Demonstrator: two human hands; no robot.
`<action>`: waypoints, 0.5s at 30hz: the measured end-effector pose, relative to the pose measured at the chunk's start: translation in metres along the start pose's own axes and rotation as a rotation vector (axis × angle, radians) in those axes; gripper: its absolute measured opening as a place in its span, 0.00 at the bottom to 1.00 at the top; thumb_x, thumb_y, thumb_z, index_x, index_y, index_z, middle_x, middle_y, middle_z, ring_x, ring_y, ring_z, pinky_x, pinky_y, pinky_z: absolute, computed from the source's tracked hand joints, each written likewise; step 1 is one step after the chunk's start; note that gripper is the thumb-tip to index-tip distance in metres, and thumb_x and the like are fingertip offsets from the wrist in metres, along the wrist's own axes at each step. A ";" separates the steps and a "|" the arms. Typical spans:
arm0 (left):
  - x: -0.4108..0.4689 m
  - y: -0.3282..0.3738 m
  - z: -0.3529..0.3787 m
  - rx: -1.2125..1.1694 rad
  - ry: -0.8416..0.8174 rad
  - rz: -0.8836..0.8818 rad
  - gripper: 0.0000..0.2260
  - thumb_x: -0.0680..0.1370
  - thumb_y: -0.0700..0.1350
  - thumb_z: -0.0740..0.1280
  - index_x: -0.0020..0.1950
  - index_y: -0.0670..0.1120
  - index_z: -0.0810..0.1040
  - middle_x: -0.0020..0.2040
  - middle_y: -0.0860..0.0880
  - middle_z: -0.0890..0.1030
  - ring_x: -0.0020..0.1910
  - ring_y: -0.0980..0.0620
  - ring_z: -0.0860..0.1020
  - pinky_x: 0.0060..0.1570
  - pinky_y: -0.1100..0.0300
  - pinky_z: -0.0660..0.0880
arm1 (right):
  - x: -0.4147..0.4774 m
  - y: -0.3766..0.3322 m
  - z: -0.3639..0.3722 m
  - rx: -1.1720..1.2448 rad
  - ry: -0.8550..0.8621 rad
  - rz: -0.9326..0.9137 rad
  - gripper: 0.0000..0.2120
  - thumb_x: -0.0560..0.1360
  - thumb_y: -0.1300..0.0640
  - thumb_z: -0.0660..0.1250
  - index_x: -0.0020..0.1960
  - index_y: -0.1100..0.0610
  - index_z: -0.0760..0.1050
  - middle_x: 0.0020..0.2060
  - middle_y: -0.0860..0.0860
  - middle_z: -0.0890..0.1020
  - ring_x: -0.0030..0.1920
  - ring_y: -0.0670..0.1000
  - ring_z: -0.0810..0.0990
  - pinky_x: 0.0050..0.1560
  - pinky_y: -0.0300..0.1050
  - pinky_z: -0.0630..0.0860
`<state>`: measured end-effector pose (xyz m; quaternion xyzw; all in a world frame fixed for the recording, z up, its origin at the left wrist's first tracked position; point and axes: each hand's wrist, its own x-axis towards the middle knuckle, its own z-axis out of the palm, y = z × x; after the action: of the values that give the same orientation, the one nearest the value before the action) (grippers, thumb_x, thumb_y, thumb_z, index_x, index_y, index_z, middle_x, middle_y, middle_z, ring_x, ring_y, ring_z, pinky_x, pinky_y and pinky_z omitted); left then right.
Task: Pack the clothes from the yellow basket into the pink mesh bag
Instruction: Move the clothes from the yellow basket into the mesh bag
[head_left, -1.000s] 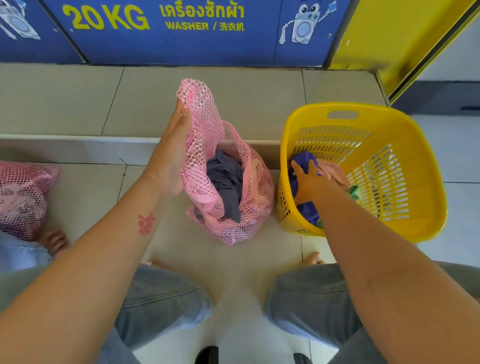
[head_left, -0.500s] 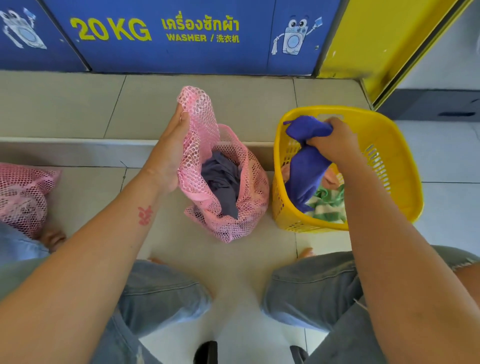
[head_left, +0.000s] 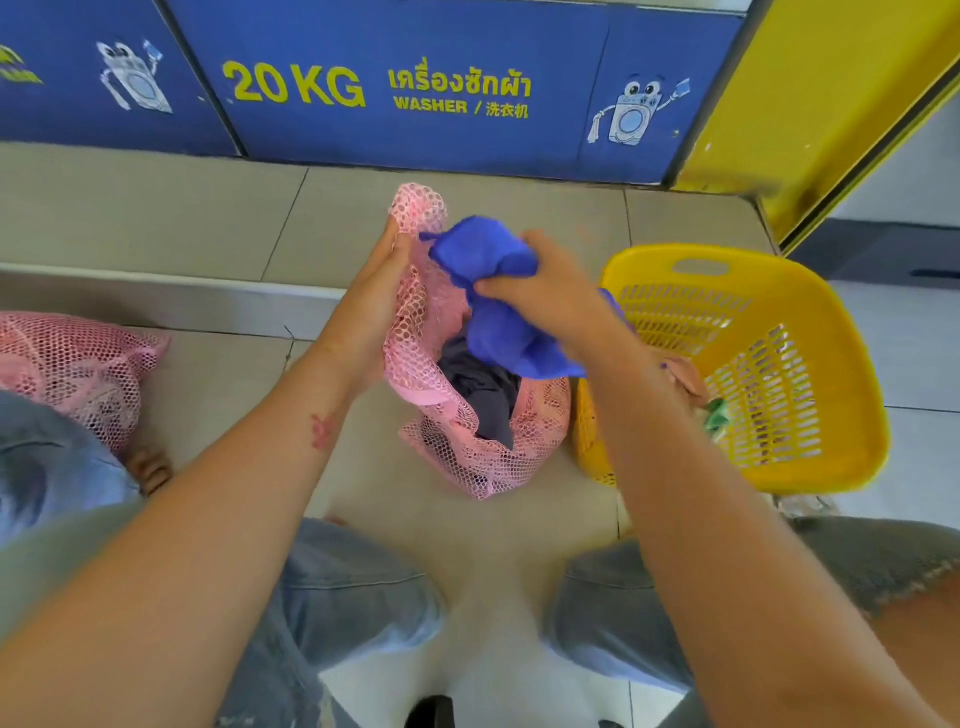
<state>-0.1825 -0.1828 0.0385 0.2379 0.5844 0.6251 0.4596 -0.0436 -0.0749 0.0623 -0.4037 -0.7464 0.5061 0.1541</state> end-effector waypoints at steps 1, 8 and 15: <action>0.000 0.000 0.000 -0.014 0.000 -0.009 0.20 0.86 0.51 0.54 0.78 0.51 0.65 0.72 0.44 0.75 0.69 0.47 0.76 0.71 0.48 0.70 | 0.000 0.012 0.024 0.034 0.014 0.015 0.15 0.72 0.57 0.72 0.53 0.56 0.68 0.45 0.52 0.76 0.45 0.53 0.74 0.42 0.44 0.69; 0.002 0.002 -0.006 0.081 0.028 -0.005 0.22 0.85 0.55 0.56 0.79 0.59 0.60 0.78 0.56 0.66 0.76 0.54 0.66 0.77 0.46 0.61 | -0.010 0.128 0.113 -0.367 -0.272 0.229 0.31 0.77 0.52 0.64 0.76 0.54 0.56 0.76 0.59 0.57 0.73 0.61 0.63 0.71 0.53 0.63; 0.008 -0.005 -0.019 0.135 0.004 -0.034 0.25 0.82 0.60 0.58 0.79 0.62 0.58 0.80 0.58 0.62 0.78 0.53 0.63 0.78 0.42 0.58 | 0.005 0.124 0.101 -0.646 -0.240 0.066 0.34 0.76 0.44 0.64 0.78 0.49 0.56 0.76 0.59 0.58 0.71 0.64 0.64 0.65 0.56 0.70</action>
<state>-0.2001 -0.1863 0.0280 0.2572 0.6300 0.5768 0.4518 -0.0559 -0.1149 -0.0919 -0.3933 -0.8674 0.2921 -0.0872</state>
